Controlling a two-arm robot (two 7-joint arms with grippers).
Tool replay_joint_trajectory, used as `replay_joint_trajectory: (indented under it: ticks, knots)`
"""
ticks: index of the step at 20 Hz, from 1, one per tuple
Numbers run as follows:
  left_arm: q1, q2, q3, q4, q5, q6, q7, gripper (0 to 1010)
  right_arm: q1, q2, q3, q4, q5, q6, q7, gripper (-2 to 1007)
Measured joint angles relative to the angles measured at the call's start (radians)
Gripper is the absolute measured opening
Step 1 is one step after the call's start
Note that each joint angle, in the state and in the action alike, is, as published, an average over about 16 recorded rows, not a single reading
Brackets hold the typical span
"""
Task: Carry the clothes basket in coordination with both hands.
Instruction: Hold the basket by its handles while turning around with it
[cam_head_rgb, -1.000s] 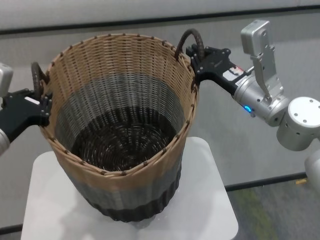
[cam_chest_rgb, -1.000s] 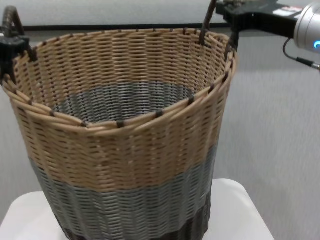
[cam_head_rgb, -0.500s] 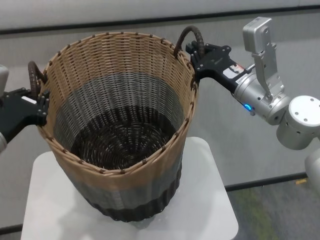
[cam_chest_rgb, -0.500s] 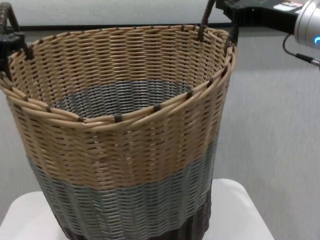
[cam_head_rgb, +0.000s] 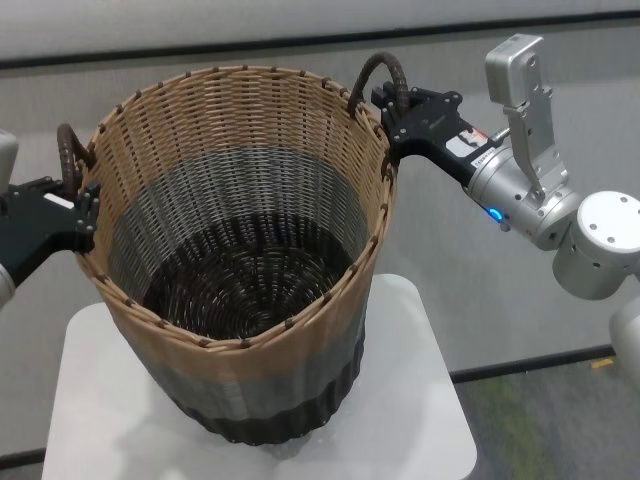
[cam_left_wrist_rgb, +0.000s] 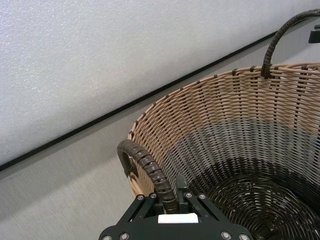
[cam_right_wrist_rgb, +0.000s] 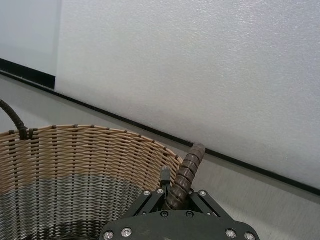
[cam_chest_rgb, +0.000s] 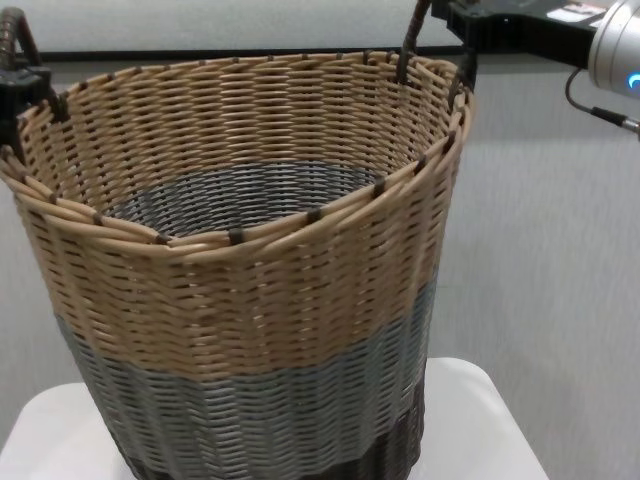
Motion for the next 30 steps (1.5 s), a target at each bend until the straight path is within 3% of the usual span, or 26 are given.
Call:
replay_joint_trajectory:
  ticks: [30]
  knots:
    - [-0.002,0.001,0.003,0.003,-0.003,0.0,0.001,165,0.0,0.0,0.0,0.001,-0.001,0.002,0.0,76]
